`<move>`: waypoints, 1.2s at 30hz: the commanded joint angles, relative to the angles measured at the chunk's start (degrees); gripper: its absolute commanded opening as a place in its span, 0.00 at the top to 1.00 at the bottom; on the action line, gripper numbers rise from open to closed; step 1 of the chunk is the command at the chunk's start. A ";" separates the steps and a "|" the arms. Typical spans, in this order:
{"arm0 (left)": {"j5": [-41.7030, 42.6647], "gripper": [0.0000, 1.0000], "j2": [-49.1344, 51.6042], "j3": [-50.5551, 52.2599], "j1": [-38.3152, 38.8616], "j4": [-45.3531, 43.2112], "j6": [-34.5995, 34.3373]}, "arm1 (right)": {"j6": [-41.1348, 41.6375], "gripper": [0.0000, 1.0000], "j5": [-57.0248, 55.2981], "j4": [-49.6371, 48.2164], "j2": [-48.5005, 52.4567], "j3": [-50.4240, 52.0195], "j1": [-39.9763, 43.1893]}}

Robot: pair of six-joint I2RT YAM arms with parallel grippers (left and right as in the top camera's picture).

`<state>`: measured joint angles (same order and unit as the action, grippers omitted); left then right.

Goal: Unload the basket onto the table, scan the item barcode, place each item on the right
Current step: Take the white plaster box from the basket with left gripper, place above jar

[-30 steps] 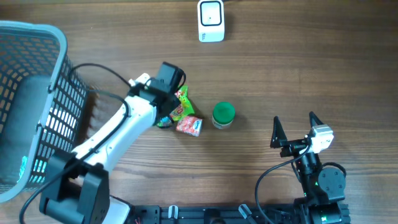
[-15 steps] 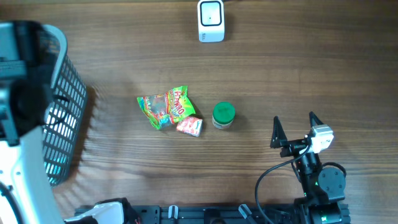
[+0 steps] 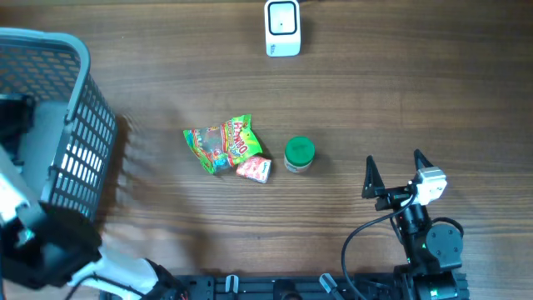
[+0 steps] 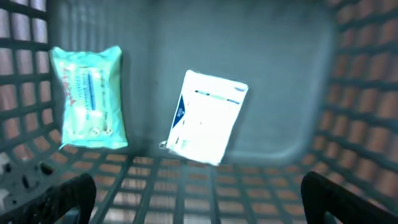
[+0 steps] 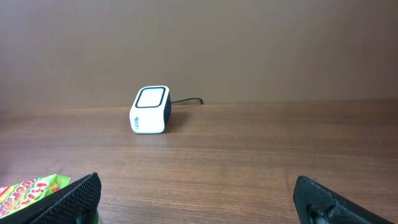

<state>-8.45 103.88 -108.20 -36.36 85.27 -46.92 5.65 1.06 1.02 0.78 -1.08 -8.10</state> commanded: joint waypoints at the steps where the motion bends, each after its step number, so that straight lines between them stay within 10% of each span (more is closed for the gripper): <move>1: 1.99 0.00 2.23 6.88 -0.24 -4.11 4.61 | -1.03 0.00 0.26 -0.26 -0.35 0.31 -0.13; 14: 8.17 0.00 2.23 33.24 0.28 -31.85 12.09 | -1.03 0.00 0.26 -0.26 -0.35 0.31 -0.13; 29: 9.03 0.01 6.67 34.97 2.49 -34.03 12.02 | -1.03 0.00 0.26 -0.26 -0.35 0.31 -0.13; 36: 7.93 0.42 6.45 34.95 2.49 -31.87 12.02 | -1.03 0.00 0.26 -0.26 -0.35 0.31 -0.13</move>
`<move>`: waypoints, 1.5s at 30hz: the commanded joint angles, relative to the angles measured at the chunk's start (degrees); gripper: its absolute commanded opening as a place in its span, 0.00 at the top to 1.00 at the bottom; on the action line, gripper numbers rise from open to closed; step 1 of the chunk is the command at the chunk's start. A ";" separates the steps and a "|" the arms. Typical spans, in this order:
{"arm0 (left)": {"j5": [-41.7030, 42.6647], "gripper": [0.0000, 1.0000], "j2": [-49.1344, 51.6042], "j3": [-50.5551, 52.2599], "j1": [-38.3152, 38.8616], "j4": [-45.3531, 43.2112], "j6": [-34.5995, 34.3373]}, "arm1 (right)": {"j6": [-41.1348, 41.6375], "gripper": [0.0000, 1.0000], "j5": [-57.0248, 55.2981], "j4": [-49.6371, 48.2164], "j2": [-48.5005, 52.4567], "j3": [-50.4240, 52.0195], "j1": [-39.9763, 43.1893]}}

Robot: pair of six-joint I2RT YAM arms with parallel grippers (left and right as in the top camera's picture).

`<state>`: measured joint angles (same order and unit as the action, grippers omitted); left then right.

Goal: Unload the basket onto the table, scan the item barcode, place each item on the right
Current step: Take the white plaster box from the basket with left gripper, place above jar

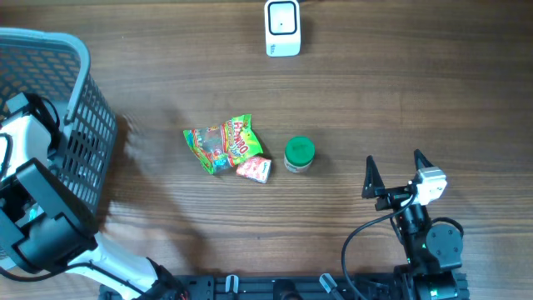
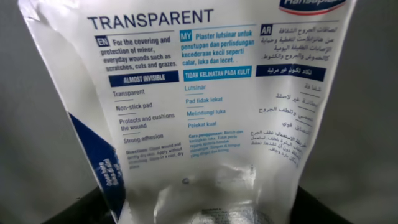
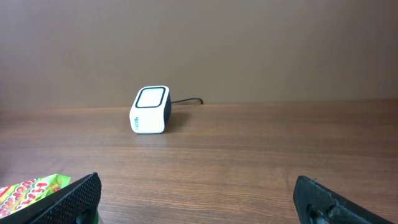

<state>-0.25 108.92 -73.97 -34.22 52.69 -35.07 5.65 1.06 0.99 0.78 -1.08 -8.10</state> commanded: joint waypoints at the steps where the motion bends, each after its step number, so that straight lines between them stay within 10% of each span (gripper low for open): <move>1: -0.87 0.45 1.16 0.46 0.35 1.05 0.17 | -1.03 0.00 0.26 -0.24 -0.35 0.31 -0.13; 12: -4.52 0.40 -12.17 -29.24 0.35 22.51 0.15 | -1.03 0.00 0.26 -0.24 -0.35 0.31 -0.13; 17: 8.17 0.40 -24.55 -35.93 0.39 25.16 0.15 | -1.03 0.00 0.26 -0.24 -0.35 0.31 -0.13; 23: 14.75 0.40 -32.96 -35.91 19.91 27.67 0.13 | -1.03 0.00 0.26 -0.24 -0.35 0.31 -0.13; 31: 6.12 0.37 -17.03 -35.87 54.90 19.71 -1.64 | -1.01 0.00 0.26 -0.24 -0.35 0.31 -0.13; 45: 0.13 0.37 16.76 -35.52 65.13 9.27 -3.34 | -1.03 0.01 0.26 -0.24 -0.35 0.31 -0.13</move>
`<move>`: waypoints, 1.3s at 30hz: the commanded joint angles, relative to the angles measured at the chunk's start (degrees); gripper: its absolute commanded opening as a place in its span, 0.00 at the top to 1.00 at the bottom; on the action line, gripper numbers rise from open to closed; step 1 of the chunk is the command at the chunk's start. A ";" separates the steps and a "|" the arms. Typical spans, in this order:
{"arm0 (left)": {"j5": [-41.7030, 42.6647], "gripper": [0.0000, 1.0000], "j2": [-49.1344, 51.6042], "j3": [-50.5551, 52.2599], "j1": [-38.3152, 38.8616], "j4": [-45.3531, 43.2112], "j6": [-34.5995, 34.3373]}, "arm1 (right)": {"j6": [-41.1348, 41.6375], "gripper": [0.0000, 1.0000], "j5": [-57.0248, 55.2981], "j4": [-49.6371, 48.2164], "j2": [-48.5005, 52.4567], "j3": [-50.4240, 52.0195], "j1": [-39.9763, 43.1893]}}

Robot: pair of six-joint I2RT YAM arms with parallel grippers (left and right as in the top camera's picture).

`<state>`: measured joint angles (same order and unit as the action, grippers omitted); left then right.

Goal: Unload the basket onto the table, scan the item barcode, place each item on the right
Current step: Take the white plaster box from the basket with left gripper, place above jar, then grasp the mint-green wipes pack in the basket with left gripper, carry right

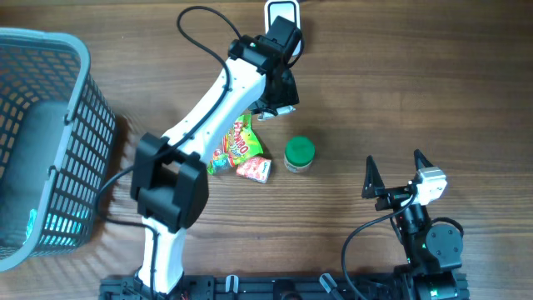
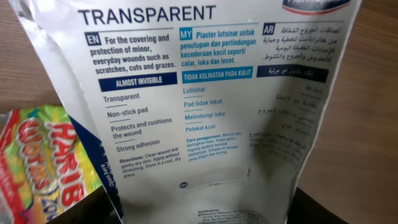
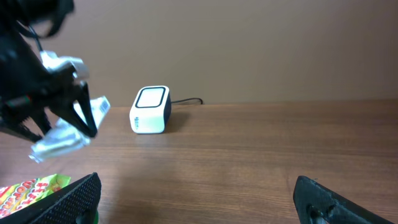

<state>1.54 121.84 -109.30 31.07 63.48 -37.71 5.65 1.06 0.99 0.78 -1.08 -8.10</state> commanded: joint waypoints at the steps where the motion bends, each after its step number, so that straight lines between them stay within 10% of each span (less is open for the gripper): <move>1: -1.64 0.37 5.33 -0.07 -0.15 -2.45 -0.70 | -1.03 0.00 0.26 -0.24 -0.35 0.31 -0.13; 20: -1.29 0.26 9.16 1.79 11.89 -12.31 -5.99 | -1.01 0.00 0.26 -0.24 -0.35 0.31 -0.13; 22: -3.78 0.11 8.28 1.62 11.61 -12.09 -5.70 | -1.01 0.00 0.26 -0.24 -0.35 0.31 -0.13; 32: -11.91 0.00 -23.54 -3.21 0.74 17.81 -3.19 | -1.03 0.00 0.26 -0.24 -0.35 0.31 -0.13; 39: -15.47 0.00 -41.00 -3.21 -20.24 29.81 -6.21 | -1.05 0.00 0.26 -0.24 -0.35 0.31 -0.13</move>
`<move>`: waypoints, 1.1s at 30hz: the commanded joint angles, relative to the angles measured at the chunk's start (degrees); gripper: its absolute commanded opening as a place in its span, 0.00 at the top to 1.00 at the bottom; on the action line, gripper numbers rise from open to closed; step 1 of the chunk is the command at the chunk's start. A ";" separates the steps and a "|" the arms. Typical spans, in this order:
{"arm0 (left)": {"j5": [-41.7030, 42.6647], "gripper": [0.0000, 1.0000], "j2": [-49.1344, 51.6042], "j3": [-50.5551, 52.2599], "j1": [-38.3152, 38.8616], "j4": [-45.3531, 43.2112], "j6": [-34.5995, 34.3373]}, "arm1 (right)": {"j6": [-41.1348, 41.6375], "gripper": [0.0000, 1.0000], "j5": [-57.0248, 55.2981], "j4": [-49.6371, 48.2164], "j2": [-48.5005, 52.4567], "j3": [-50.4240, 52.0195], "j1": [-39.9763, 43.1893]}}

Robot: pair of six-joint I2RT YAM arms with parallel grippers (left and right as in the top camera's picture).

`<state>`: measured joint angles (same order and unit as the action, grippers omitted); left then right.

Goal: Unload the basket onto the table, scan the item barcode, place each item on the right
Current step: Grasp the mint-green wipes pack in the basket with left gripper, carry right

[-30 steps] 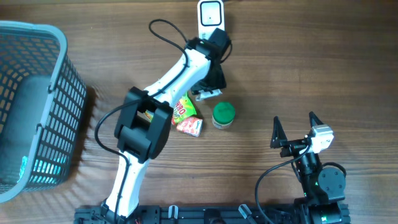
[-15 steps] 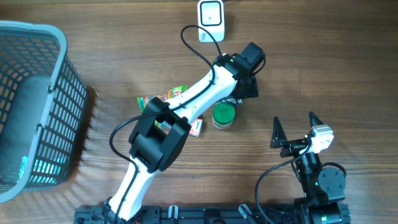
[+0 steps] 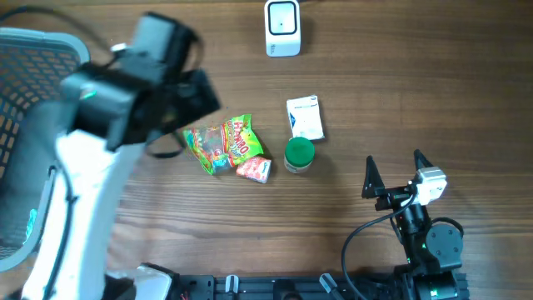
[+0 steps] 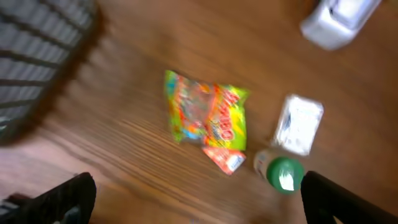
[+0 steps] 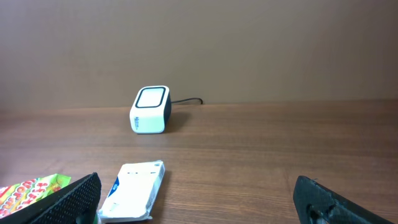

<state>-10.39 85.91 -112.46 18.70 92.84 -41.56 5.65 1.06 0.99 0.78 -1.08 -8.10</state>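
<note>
The white plaster packet (image 3: 306,117) lies flat on the table, just behind the green-lidded jar (image 3: 299,153) and in front of the white scanner (image 3: 282,27). The left wrist view shows the packet (image 4: 299,123) and the scanner (image 4: 341,22) from high up. My left gripper (image 3: 200,98) hangs well above the table's left half, open and empty (image 4: 199,205). My right gripper (image 3: 393,173) rests open at the front right, and in its own view (image 5: 199,199) the packet (image 5: 134,191) lies ahead to its left, with the scanner (image 5: 150,110) behind it.
A grey mesh basket (image 3: 33,35) stands at the left edge. A colourful Haribo bag (image 3: 221,143) and a small red sachet (image 3: 254,169) lie left of the jar. The scanner's cable runs off the far edge.
My left gripper held the plaster packet up close to the scanner. Now the packet lies on the table behind the green jar, and the gripper is open, higher and further left.
My left gripper was open over the basket, where the plaster packet and a wipes pack lay. Then it was shut on the packet inside the basket. Later it held the packet near the scanner. Now the packet rests on the table, released. The right arm has stayed put.
</note>
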 commanded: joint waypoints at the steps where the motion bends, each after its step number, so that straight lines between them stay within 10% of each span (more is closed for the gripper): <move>1: -4.09 0.00 -6.82 -0.04 -13.42 -0.13 -3.43 | -1.03 0.00 0.26 -0.24 -0.35 0.31 -0.13; 11: 6.12 0.00 -1.27 0.00 -66.01 -1.90 -20.37 | -1.03 0.00 0.26 -0.24 -0.35 0.31 -0.13; 19: -7.69 0.03 20.00 3.76 -69.55 3.69 -11.13 | -1.03 0.00 0.26 -0.24 -0.35 0.31 -0.13; 33: -14.88 0.00 21.79 27.52 -69.42 -11.08 -12.57 | -1.03 0.00 0.26 -0.24 -0.35 0.31 -0.13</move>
<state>-22.06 107.81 -85.54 -50.74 82.39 -54.50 5.65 1.06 1.02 0.78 -1.08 -8.10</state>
